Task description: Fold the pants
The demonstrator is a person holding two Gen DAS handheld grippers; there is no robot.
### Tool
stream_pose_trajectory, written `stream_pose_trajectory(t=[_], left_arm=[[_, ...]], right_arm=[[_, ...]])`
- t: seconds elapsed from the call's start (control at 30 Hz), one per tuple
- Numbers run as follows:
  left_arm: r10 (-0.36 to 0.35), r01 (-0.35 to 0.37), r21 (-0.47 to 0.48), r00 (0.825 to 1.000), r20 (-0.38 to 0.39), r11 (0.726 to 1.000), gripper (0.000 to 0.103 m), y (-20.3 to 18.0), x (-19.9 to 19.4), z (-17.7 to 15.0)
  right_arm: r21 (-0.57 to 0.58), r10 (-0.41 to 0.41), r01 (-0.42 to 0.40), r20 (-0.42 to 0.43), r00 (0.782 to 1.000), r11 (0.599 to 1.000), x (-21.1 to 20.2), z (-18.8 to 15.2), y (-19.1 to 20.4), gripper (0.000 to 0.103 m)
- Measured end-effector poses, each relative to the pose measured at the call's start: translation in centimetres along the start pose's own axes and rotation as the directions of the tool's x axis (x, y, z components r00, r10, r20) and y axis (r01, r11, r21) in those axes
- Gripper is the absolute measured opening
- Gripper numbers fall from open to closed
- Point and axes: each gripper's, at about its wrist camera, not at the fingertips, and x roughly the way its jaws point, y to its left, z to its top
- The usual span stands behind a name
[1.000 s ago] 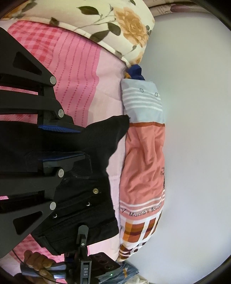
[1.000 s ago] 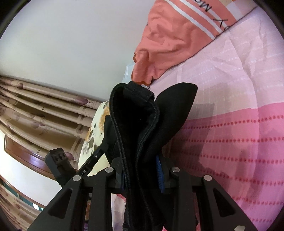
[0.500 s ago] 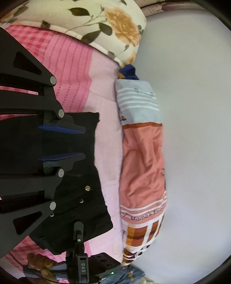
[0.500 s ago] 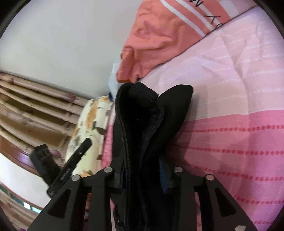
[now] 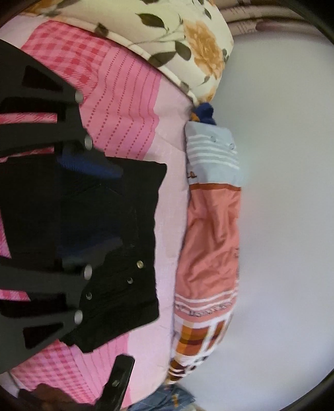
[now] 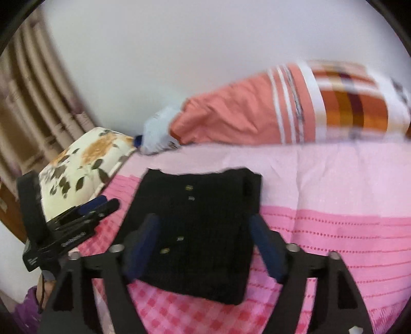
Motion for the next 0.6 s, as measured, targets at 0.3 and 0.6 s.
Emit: stream_pose_trajectory(t=[0.3, 0.6], left_arm=[[0.155, -0.148, -0.056, 0.972, 0.177, 0.987, 0.098, -0.9, -7.4, -0.3], [0.165, -0.133, -0.137, 0.953, 0.255, 0.982, 0.099, -1.1, -14.8, -1.2]], right_arm=[[-0.064, -0.191, 0.2, 0.13, 0.973, 0.978, -4.7, -2.3, 6.1, 0.102], [0.066, -0.243, 0.235, 0.144, 0.959, 0.97, -8.8, -3.5, 6.0, 0.102]])
